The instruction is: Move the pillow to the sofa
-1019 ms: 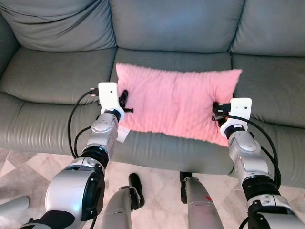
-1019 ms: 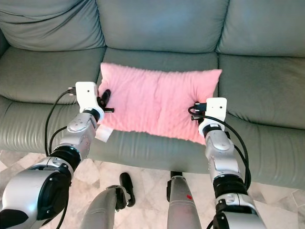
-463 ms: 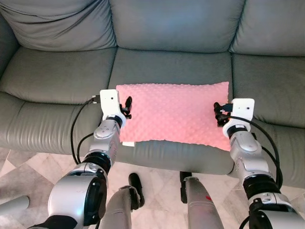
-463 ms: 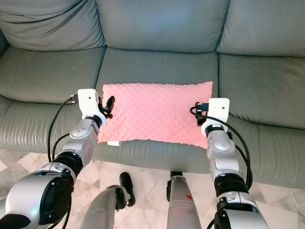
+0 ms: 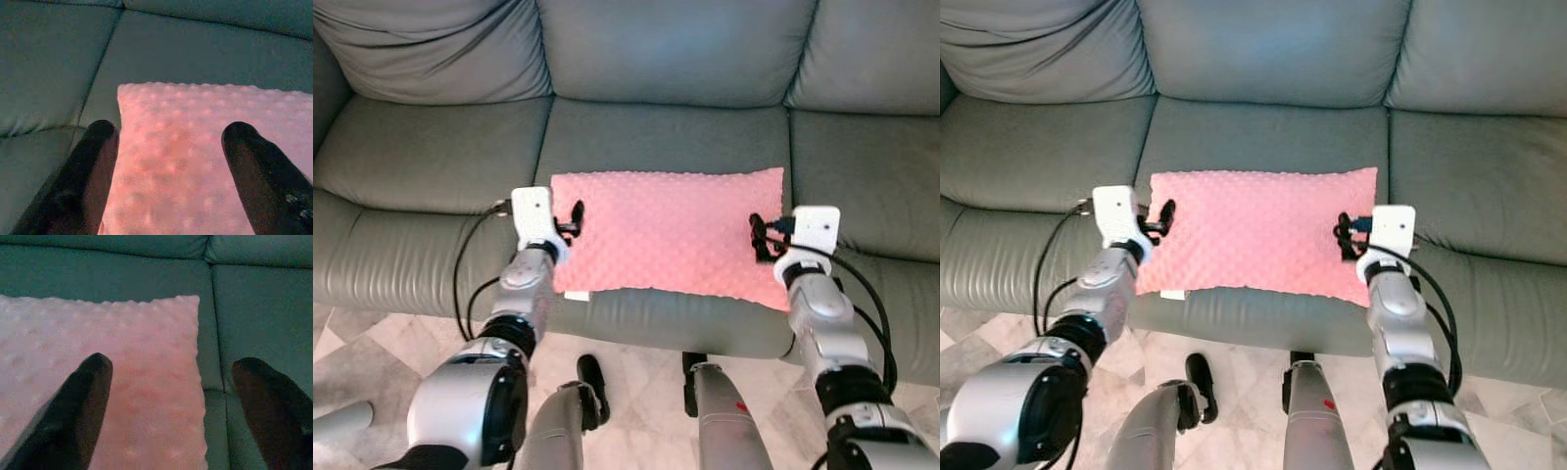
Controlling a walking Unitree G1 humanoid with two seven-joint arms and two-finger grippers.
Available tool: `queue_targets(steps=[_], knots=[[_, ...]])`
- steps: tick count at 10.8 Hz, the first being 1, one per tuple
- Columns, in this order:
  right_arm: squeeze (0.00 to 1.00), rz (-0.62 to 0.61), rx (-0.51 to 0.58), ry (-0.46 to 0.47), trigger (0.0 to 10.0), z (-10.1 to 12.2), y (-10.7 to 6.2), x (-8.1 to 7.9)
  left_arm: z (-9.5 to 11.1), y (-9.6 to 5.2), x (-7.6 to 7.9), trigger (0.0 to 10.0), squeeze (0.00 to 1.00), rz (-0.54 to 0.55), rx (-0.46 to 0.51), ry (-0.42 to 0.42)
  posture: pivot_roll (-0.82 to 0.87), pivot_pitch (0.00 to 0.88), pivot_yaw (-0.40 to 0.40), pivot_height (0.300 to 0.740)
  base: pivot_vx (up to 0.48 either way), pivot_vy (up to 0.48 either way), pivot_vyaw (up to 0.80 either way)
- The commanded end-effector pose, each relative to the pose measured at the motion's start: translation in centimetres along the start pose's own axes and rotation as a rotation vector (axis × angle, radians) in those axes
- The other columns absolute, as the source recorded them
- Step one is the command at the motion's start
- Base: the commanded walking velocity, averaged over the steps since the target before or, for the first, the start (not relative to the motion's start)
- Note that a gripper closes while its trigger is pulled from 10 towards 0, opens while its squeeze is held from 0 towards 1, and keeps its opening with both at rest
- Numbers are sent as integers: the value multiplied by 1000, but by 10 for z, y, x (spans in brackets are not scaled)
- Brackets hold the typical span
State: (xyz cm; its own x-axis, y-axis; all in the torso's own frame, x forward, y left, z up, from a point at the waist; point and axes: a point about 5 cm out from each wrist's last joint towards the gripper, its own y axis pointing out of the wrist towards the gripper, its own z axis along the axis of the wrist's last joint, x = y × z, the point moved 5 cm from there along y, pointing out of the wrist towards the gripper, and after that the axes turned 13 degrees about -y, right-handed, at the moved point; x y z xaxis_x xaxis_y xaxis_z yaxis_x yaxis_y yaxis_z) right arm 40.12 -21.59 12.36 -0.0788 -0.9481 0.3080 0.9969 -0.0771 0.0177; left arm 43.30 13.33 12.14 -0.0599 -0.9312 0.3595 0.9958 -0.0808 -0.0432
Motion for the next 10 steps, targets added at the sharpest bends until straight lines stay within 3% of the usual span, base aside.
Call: queue_targets(steps=[1, 4, 6, 10], knots=[[1000, 10, -30, 7, 10000, -12, -8, -4, -10, -8, -19, 10000, 1000, 39, -16, -6, -198, 496, 133, 740, 0, 0, 0], [1000, 62, -19, 5, 10000, -13, -16, -20, -3, -18, -49, 10000, 1000, 63, 17, 41, -199, 411, 131, 740, 0, 0, 0], [1000, 159, 37, 45, 10000, 5, -29, -45, -10, -35, -78, 10000, 1000, 65, -9, 111, -226, 327, 140, 740, 0, 0, 0], [1000, 188, 48, 82, 10000, 13, -52, -65, -18, -52, -100, 10000, 1000, 89, -24, 111, -259, 202, 155, 740, 0, 0, 0]])
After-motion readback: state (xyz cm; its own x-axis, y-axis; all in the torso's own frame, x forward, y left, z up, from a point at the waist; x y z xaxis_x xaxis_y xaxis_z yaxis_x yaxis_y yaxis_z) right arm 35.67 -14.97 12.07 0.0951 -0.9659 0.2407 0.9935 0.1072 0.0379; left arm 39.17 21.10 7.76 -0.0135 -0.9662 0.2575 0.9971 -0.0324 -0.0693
